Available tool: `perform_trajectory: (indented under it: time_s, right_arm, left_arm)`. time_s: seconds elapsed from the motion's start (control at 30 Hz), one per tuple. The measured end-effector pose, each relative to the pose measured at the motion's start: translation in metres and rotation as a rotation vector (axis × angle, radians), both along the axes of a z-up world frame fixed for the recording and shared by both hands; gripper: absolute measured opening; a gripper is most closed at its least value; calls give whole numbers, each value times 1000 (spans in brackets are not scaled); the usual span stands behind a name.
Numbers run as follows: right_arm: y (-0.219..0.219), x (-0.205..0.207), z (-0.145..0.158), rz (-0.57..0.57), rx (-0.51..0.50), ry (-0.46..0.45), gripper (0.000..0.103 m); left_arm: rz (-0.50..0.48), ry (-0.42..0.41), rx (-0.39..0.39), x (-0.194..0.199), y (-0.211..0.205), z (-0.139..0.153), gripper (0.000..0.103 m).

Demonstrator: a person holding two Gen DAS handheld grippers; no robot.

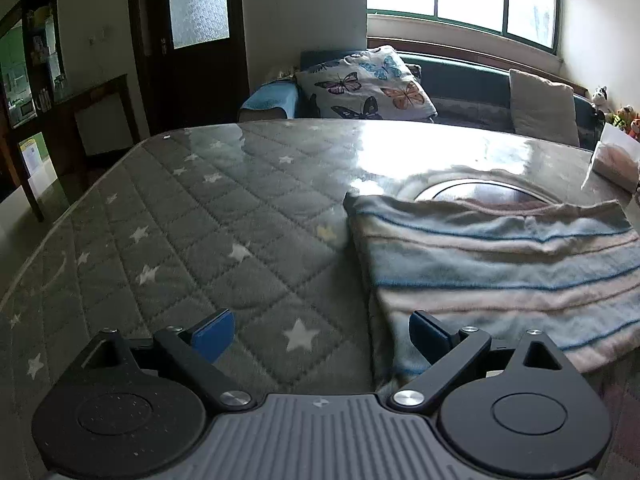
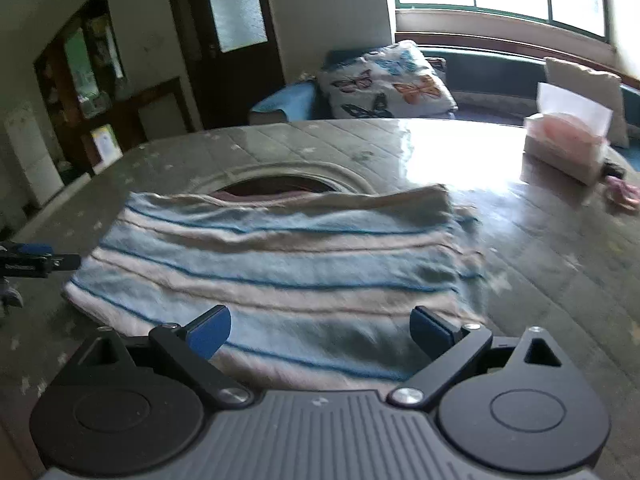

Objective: Fold clothes
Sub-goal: 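Press the folded shirt flat with both open tools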

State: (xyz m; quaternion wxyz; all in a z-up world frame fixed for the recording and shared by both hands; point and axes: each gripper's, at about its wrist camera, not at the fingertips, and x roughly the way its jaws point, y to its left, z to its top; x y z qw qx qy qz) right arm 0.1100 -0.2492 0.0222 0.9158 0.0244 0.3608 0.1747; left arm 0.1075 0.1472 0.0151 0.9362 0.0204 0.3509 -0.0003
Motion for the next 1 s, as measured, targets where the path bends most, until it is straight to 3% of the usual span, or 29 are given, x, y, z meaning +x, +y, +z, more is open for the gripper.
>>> perform_trajectory:
  time_s: [0.17, 0.4, 0.7, 1.0]
  right_arm:
    - [-7, 12, -16, -30, 20, 64, 98]
    - [-11, 27, -3, -14, 10, 23, 98]
    - [-12, 72, -19, -30, 17, 60, 98]
    - [-17, 93, -9, -35, 17, 16, 98]
  left_arm:
    - [20, 0, 15, 11, 5, 5, 97]
    - [41, -15, 28, 43, 1, 10, 99]
    - [41, 10, 72, 93, -14, -2, 99]
    - [72, 32, 87, 113, -4, -14, 100]
